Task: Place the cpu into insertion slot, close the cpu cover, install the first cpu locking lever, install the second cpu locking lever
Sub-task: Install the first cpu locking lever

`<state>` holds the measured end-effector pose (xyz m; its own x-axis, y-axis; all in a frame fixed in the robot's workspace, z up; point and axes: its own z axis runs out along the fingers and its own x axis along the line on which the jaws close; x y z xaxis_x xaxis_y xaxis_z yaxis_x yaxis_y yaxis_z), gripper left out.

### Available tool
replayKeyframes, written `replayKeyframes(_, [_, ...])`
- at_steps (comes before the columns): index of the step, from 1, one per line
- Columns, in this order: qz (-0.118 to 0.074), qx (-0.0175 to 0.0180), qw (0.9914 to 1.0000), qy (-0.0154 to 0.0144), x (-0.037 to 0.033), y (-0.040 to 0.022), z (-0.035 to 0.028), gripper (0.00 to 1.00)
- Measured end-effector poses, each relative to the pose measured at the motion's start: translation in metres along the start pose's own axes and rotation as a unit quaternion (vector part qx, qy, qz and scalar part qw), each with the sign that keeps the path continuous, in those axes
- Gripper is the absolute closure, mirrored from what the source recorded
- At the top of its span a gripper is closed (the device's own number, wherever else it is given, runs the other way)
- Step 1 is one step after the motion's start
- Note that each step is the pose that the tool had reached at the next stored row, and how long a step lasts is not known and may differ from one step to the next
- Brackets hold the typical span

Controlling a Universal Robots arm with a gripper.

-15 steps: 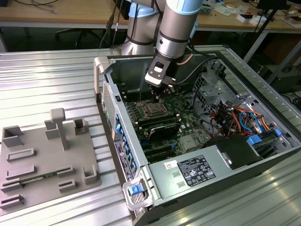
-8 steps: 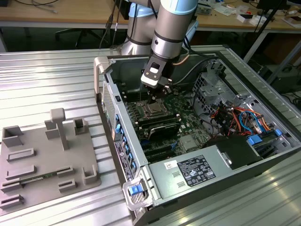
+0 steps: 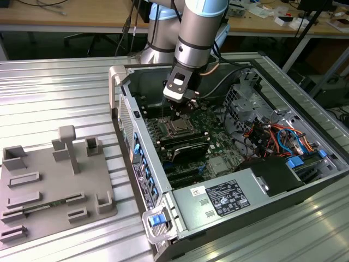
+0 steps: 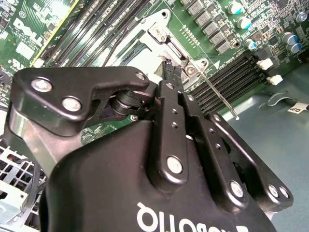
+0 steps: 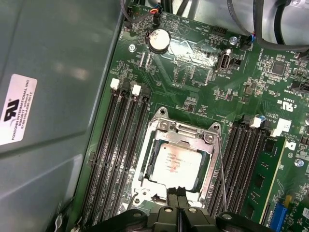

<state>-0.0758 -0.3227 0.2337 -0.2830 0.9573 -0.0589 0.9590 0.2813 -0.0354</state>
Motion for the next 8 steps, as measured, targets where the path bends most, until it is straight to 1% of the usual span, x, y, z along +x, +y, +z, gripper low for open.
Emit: replayKeyframes(8, [-0.004,-0.0003,0.99999,-0.0002,0.0000,0.0000,0.0000,0.89])
